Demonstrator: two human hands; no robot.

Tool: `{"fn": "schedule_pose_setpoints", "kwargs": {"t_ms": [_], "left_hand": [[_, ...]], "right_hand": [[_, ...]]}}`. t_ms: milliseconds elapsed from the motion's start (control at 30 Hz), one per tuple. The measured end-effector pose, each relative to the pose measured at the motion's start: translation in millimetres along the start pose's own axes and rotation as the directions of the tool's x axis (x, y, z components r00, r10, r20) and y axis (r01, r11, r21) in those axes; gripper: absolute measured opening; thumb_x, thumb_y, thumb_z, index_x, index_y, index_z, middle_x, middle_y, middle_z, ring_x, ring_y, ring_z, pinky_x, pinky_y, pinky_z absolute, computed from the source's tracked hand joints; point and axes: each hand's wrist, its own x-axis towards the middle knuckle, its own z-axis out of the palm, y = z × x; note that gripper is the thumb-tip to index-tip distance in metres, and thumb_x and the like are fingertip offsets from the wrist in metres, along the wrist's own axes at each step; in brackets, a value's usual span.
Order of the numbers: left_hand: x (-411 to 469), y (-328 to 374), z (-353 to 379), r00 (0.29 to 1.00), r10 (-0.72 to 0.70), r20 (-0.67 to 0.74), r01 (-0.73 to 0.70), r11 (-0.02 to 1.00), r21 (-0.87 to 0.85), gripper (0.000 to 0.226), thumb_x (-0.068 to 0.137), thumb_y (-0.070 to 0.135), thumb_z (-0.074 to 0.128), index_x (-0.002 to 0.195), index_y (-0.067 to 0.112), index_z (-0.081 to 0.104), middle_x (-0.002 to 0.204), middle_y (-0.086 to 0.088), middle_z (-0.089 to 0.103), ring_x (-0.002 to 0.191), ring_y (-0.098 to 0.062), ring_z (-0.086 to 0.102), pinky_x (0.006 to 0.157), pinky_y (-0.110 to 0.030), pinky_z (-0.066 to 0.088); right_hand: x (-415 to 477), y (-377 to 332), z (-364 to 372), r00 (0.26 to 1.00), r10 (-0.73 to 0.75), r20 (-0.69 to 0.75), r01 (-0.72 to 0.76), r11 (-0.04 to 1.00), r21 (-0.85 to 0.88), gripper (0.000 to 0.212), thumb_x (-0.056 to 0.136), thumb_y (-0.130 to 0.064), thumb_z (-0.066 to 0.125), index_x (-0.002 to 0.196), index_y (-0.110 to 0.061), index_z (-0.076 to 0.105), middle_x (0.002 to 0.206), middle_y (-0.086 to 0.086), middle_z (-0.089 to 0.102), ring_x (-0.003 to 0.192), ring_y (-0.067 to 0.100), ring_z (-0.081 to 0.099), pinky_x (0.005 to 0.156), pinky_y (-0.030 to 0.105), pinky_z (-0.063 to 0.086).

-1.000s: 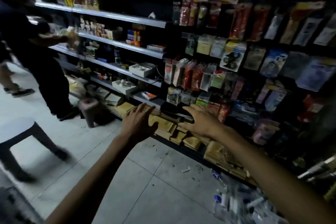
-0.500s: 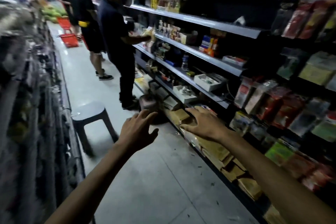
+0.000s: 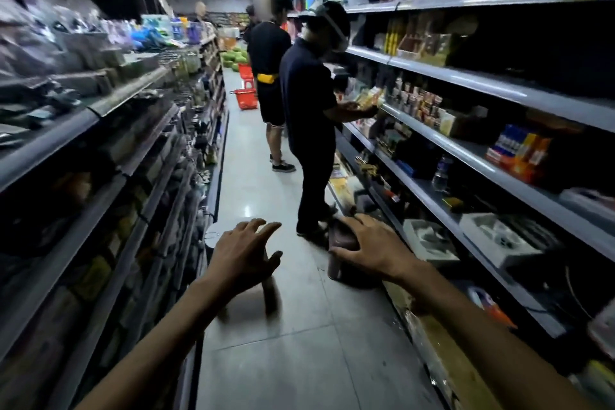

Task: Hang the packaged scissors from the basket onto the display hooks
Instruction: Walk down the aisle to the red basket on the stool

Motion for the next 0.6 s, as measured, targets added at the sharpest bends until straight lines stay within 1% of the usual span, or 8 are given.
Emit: {"fn": "schedule_pose_setpoints", "kwargs": {"t_ms": [67, 133, 200, 333, 433, 467, 533, 600], "left_hand": [[19, -10, 3, 1.000, -0.030, 0.003, 0.030, 0.999, 0.011, 0.071, 0.085, 0.061, 0.050, 0.153, 0.039, 0.043, 0.150, 0.002, 0.054, 0.135, -0.026, 0.053, 0.099, -0.044, 0.052], [38, -21, 7, 0.998, -0.061, 0.006, 0.061, 0.998, 0.017, 0.071, 0.086, 0.059, 0.054, 0.153, 0.040, 0.042, 0.150, 0.004, 0.054, 0.134, -0.025, 0.054, 0.098, -0.043, 0.051], [56, -34, 10, 0.996, -0.091, -0.001, 0.091, 0.996, 0.001, 0.073, 0.082, 0.056, 0.053, 0.153, 0.038, 0.045, 0.148, 0.004, 0.056, 0.133, -0.026, 0.056, 0.097, -0.043, 0.051], [104, -63, 24, 0.989, -0.143, -0.031, 0.143, 0.990, -0.003, 0.087, 0.073, 0.065, 0.029, 0.152, 0.034, 0.050, 0.144, 0.002, 0.061, 0.132, -0.028, 0.058, 0.097, -0.042, 0.052], [143, -88, 41, 0.984, -0.166, -0.064, 0.167, 0.986, 0.016, 0.087, 0.077, 0.068, 0.024, 0.151, 0.033, 0.050, 0.141, 0.003, 0.064, 0.128, -0.026, 0.061, 0.096, -0.042, 0.053], [158, -96, 48, 0.983, -0.172, -0.067, 0.173, 0.985, 0.018, 0.083, 0.079, 0.068, 0.025, 0.151, 0.034, 0.050, 0.139, 0.004, 0.065, 0.127, -0.025, 0.061, 0.096, -0.041, 0.053], [185, -115, 60, 0.981, -0.174, -0.083, 0.177, 0.984, 0.027, 0.070, 0.086, 0.063, 0.035, 0.147, 0.034, 0.053, 0.135, 0.005, 0.067, 0.123, -0.024, 0.064, 0.093, -0.041, 0.052], [214, -136, 73, 0.980, -0.175, -0.095, 0.177, 0.984, 0.011, 0.054, 0.091, 0.056, 0.049, 0.138, 0.032, 0.060, 0.127, 0.006, 0.070, 0.115, -0.025, 0.067, 0.088, -0.041, 0.052]], "right_hand": [[34, 6, 1, 1.000, -0.029, 0.006, 0.029, 1.000, 0.003, 0.082, 0.088, -0.071, 0.057, 0.156, -0.031, 0.034, 0.153, 0.005, 0.044, 0.140, 0.028, 0.042, 0.117, 0.041, 0.035], [68, 10, 5, 0.998, -0.064, 0.023, 0.064, 0.998, 0.007, 0.082, 0.086, -0.072, 0.057, 0.154, -0.032, 0.035, 0.151, 0.004, 0.045, 0.139, 0.027, 0.043, 0.116, 0.041, 0.036], [102, 12, 7, 0.994, -0.101, 0.026, 0.101, 0.995, 0.004, 0.082, 0.085, -0.073, 0.056, 0.153, -0.032, 0.037, 0.150, 0.004, 0.046, 0.139, 0.026, 0.044, 0.116, 0.041, 0.036], [175, 17, 16, 0.986, -0.160, 0.039, 0.159, 0.987, 0.015, 0.080, 0.086, -0.071, 0.056, 0.153, -0.031, 0.039, 0.150, 0.002, 0.046, 0.138, 0.024, 0.045, 0.115, 0.040, 0.037], [230, 21, 25, 0.982, -0.179, 0.063, 0.177, 0.984, 0.028, 0.080, 0.083, -0.072, 0.053, 0.151, -0.032, 0.042, 0.147, 0.000, 0.048, 0.135, 0.024, 0.047, 0.112, 0.038, 0.040], [250, 22, 28, 0.981, -0.181, 0.072, 0.179, 0.983, 0.032, 0.081, 0.081, -0.073, 0.051, 0.150, -0.032, 0.043, 0.146, 0.000, 0.049, 0.134, 0.024, 0.048, 0.110, 0.038, 0.041], [287, 24, 34, 0.978, -0.191, 0.080, 0.189, 0.981, 0.033, 0.083, 0.078, -0.075, 0.046, 0.149, -0.032, 0.045, 0.144, 0.000, 0.052, 0.131, 0.024, 0.051, 0.109, 0.040, 0.044], [324, 23, 38, 0.977, -0.193, 0.091, 0.188, 0.981, 0.056, 0.075, 0.082, -0.069, 0.052, 0.146, -0.031, 0.049, 0.143, 0.001, 0.054, 0.128, 0.024, 0.054, 0.107, 0.040, 0.046]]}}
